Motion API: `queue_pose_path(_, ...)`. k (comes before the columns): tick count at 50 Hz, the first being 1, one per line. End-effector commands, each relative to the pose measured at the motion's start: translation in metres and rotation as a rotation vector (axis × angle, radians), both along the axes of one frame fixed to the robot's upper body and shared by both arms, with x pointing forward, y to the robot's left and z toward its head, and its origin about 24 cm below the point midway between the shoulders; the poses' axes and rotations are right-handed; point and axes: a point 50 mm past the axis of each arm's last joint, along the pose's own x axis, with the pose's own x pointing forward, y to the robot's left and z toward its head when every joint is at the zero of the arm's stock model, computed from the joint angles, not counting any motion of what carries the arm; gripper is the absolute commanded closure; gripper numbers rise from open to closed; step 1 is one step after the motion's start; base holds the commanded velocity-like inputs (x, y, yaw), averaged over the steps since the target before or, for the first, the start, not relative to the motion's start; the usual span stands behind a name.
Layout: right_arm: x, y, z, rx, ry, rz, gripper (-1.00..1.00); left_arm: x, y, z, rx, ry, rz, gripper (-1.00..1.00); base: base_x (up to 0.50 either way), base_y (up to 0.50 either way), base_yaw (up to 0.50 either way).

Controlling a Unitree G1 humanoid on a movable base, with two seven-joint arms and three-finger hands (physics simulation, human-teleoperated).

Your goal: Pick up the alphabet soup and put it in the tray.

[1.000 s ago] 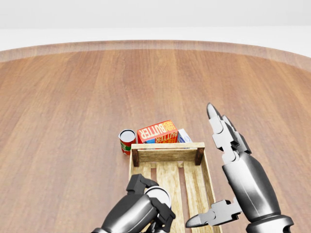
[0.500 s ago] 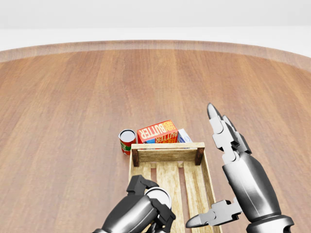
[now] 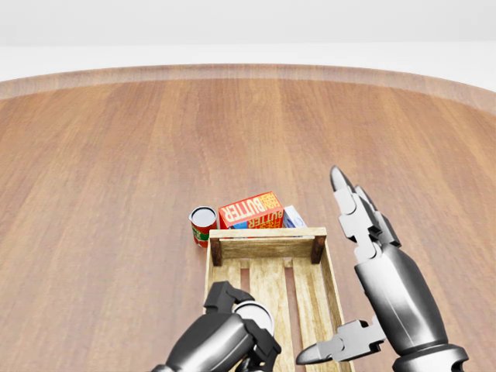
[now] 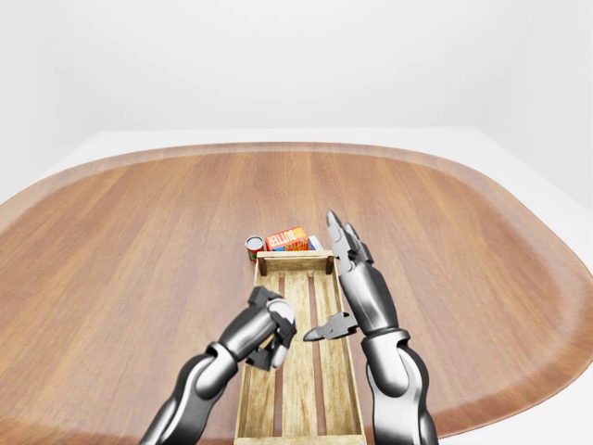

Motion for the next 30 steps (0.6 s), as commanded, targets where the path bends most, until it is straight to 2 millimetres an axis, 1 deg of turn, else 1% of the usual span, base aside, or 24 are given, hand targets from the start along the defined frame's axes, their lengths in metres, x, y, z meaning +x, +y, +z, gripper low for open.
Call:
queue_pose_path(1,0.0,0.0,-0.001,0.002,0.003,0.001,-0.98,0.002,-0.001,0.007,0.002,-0.023,-0.01,0.98,0.0,0.0,0.0)
queue_pose_path(9,0.0,0.0,0.0,0.001,0.002,0.001,-0.98,0.004,0.0,0.005,0.025,-0.024,-0.01,0.99,0.0,0.0,0.0)
queue_pose_path(15,0.0,-0.001,0.0,0.0,0.0,-0.001,-0.98,0.004,-0.001,0.008,0.039,-0.031,-0.022,0.98,0.0,0.0,0.0)
queue_pose_path(23,0.0,-0.001,0.0,0.0,0.002,-0.003,-0.98,-0.001,-0.007,0.005,0.039,-0.026,-0.037,0.99,0.0,0.0,0.0)
queue_pose_path(30,0.0,-0.001,0.0,-0.001,0.001,-0.001,-0.98,-0.001,-0.012,0.004,0.043,-0.026,-0.05,0.99,0.0,0.0,0.0)
